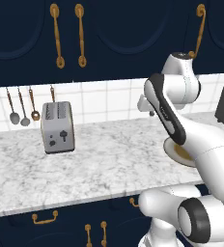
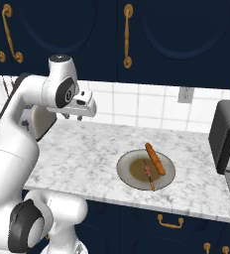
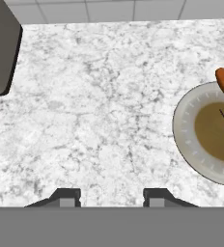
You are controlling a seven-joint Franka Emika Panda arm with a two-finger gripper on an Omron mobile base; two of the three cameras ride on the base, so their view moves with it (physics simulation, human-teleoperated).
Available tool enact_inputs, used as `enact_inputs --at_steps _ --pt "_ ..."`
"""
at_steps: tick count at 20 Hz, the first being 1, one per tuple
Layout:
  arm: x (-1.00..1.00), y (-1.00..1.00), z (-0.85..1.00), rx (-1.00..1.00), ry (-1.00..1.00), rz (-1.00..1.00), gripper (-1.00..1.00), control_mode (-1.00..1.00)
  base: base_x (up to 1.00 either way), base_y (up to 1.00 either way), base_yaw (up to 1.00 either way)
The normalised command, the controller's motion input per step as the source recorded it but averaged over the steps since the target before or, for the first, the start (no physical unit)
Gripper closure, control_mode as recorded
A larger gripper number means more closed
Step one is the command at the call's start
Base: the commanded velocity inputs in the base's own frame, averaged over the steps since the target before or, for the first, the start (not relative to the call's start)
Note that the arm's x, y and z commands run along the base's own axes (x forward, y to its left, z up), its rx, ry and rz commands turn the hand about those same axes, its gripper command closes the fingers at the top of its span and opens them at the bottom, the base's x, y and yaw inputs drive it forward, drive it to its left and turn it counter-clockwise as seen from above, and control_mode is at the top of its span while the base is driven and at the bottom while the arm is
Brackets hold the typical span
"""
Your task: Pick up the kebab skewer and baguette bread, and place them inside the toaster oven. Close the toaster oven door and start by setting the timer.
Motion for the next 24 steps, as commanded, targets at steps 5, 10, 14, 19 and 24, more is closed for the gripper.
enact_inputs --at_steps 5,10,14,19,24 --pt "0.0 0.0 0.0 0.0 0.0 0.0 -1.0 1.0 0.0 0.0 0.0" --pt "0.0 0.0 0.0 0.0 0.0 0.0 -1.0 1.0 0.0 -0.01 0.0" --pt "0.0 0.0 0.0 0.0 0.0 0.0 -1.0 1.0 0.0 -0.86 0.0" --pt "0.0 0.0 0.0 0.0 0.0 0.0 -1.0 1.0 0.0 -0.98 0.01" --pt "0.0 0.0 0.0 0.0 0.0 0.0 -1.0 1.0 0.02 -0.8 0.0"
